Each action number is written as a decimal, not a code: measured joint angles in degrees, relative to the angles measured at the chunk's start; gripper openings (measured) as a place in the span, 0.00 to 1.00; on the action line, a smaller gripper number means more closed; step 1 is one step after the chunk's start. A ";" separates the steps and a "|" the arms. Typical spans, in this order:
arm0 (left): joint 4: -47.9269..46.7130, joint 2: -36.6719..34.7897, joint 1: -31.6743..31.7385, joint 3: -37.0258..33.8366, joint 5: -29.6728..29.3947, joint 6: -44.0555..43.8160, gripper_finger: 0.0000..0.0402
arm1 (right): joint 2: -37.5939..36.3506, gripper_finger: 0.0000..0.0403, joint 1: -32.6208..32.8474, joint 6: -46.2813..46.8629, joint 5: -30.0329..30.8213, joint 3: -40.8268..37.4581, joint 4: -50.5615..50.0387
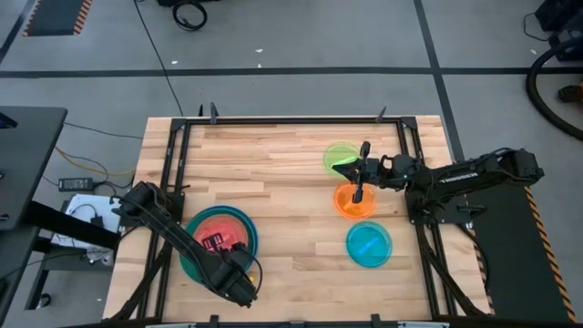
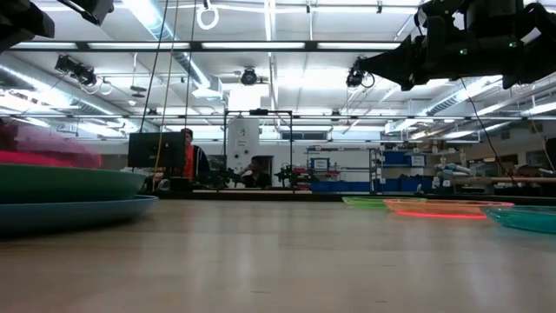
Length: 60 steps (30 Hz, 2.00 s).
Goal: Stack plastic plates
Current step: Stack the pink plate on top of the orange plate, then stack the light orange plate on top of the pink plate
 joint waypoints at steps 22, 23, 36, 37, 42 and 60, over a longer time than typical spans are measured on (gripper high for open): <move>-0.77 -0.04 1.87 2.58 1.21 1.44 0.27 | 0.00 0.03 0.00 0.03 -0.02 0.00 -0.17; -0.60 -0.04 2.11 2.58 1.13 1.65 0.27 | 0.00 0.03 0.00 0.03 -0.02 0.00 -0.36; 4.21 -0.07 7.81 2.58 -1.26 17.80 0.27 | 0.00 0.03 0.22 5.27 -0.44 0.00 -7.59; 4.63 -0.07 8.35 2.58 -1.71 19.24 0.27 | 0.00 0.03 0.22 5.80 -0.89 0.00 -8.42; 8.01 -0.07 10.88 2.58 -3.77 27.38 0.27 | 0.00 0.03 0.77 8.89 -2.94 0.00 -12.24; 22.80 -0.09 18.61 2.54 -6.93 53.25 0.27 | -0.01 0.03 10.38 18.47 -2.48 0.00 -21.46</move>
